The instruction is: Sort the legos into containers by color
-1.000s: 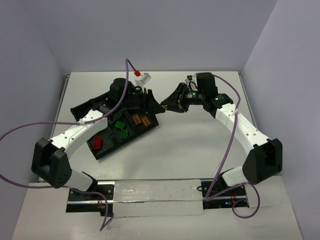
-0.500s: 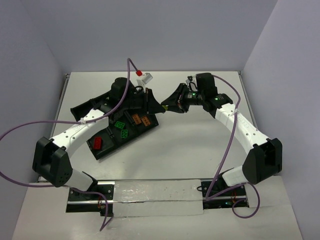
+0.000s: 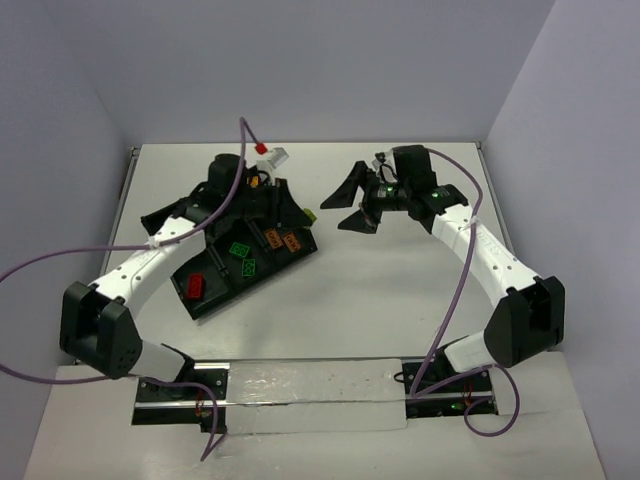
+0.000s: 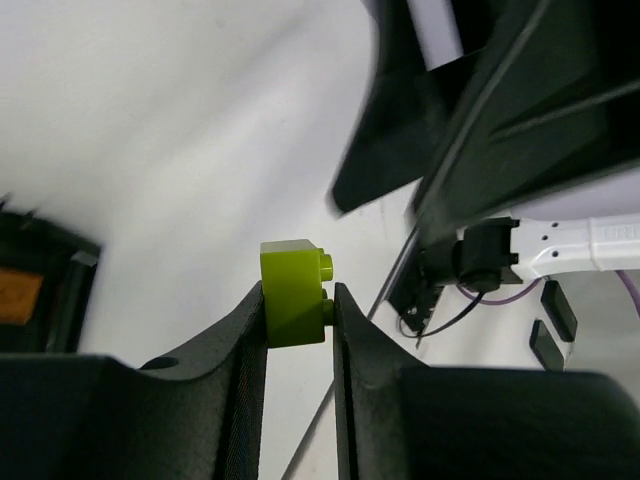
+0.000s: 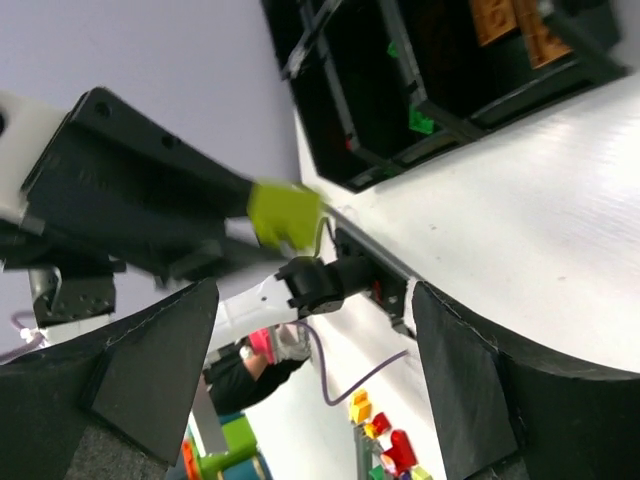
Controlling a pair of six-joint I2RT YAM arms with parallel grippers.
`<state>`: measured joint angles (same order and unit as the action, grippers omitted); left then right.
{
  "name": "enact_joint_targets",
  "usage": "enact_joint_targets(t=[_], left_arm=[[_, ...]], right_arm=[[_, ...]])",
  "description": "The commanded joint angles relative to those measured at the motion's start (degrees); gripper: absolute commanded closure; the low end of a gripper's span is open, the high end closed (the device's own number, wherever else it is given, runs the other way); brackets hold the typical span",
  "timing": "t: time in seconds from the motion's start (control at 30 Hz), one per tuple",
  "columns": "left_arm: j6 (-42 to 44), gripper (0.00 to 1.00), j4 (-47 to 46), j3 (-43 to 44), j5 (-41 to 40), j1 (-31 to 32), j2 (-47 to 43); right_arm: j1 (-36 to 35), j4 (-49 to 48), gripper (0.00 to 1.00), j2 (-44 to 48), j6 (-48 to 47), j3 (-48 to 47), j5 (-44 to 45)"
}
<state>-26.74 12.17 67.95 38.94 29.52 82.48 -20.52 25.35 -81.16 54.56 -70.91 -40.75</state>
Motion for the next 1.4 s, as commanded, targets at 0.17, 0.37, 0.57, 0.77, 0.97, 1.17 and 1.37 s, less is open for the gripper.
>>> enact_joint_targets(t=[0.17, 0.37, 0.57, 0.77, 0.97, 1.17, 1.37], left_arm=[[-0.63, 1.00, 18.81, -3.26, -12.03, -25.30, -12.91], [-4.45, 1.00, 23.16, -4.27, -17.71, -40.40, -11.18], [-6.37, 1.00, 18.83, -3.18, -17.65, -46.03, -4.43], [-9.03, 1.00, 14.68, -0.33, -20.48, -46.75, 3.62], [-9.96, 0.94, 13.04, 2.52, -26.89, -46.83, 10.16], [-10.45, 0.54, 12.59, 5.37, -28.50, -46.75, 14.75], [-9.30, 0.34, 12.48, 6.53, -29.44, -46.83, 15.04]], right_arm=[[5.98, 10.42, 0.14, 1.97, -9.73, -4.78, 6.94], [6.37, 10.75, 0.14, 1.16, -10.72, -3.87, 6.83], [6.37, 10.95, 0.14, 1.18, -11.40, -3.80, 7.01], [6.37, 11.41, 0.14, 0.92, -11.95, -3.87, 6.93], [6.37, 11.62, 0.14, 0.85, -12.02, -3.15, 7.23], [6.37, 11.69, 0.14, -0.13, -11.99, -3.61, 7.18], [6.37, 12.09, 0.13, -0.88, -12.11, -4.63, 7.44]])
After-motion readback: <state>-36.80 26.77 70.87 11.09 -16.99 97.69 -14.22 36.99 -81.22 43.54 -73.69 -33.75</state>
